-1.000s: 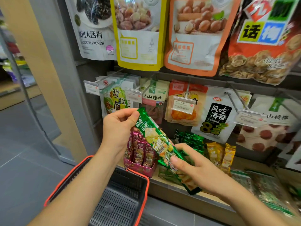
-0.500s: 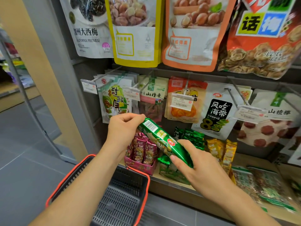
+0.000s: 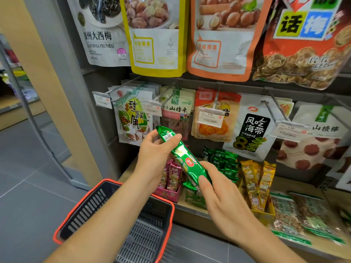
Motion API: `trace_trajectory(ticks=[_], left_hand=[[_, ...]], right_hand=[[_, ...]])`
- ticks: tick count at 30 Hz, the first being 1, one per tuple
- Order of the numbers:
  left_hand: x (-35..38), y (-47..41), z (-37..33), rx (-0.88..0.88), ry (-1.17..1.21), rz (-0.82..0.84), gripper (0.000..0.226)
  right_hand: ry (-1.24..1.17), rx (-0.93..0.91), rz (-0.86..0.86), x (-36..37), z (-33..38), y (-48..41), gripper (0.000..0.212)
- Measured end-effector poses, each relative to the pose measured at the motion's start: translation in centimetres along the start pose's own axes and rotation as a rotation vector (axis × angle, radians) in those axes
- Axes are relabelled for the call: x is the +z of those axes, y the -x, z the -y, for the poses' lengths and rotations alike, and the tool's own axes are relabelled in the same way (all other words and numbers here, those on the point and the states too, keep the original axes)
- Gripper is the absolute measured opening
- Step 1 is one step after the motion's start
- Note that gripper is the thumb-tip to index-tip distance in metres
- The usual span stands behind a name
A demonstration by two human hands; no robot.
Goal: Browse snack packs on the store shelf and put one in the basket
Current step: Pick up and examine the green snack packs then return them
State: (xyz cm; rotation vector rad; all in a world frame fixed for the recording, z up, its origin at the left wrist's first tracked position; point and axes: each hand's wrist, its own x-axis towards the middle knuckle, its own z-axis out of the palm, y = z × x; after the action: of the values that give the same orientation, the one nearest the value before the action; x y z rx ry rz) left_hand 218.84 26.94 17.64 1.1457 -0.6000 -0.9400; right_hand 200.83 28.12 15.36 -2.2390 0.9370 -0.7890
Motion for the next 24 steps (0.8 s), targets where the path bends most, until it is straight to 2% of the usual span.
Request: trace_trajectory(ticks=[5,10,12,14,16,18,22,24], left_hand=[[1.7,1.9,1.1,-0.136,-0.026,0.221,0.020],[2.2,2.6,1.3,-0.072,-0.209,0.275,0.016],[1.8,2.4,0.9,0.041,-0.404,0.274,0.016],[1.5,2.3,0.6,0.138,-0.635,0.332,0.021],[1.4,2.6,0.8,0.154,-0.794,0.422,0.028],[1.6,3.1,1.3,0.169,-0.907,0.493,0.033],[2.0,3.3,1.7,0.199,-0.952,0.502,0.035],[1.9,3.0,1.4,0.239,-0.954,0.458,0.036]], right_hand=[[-0.138,0.129,0.020,-0.1,-0.3,-0.8,0.028],[-0.275,0.211,0.067,-0.7,-0.3,-1.7,0.032],[-0.261,0.240,0.057,-1.2,-0.5,-2.1,0.027],[-0.277,0.273,0.003,-2.4,-0.9,-2.6,0.042],[-0.382,0.268,0.000,-3.6,-1.1,-2.8,0.053],[-0.444,0.199,0.014,-4.2,-0.8,-2.5,0.048],[-0.480,0.192,-0.196,-4.1,-0.8,-2.4,0.035],[-0.601,0.249,-0.274,-4.6,-1.0,-2.6,0.032]])
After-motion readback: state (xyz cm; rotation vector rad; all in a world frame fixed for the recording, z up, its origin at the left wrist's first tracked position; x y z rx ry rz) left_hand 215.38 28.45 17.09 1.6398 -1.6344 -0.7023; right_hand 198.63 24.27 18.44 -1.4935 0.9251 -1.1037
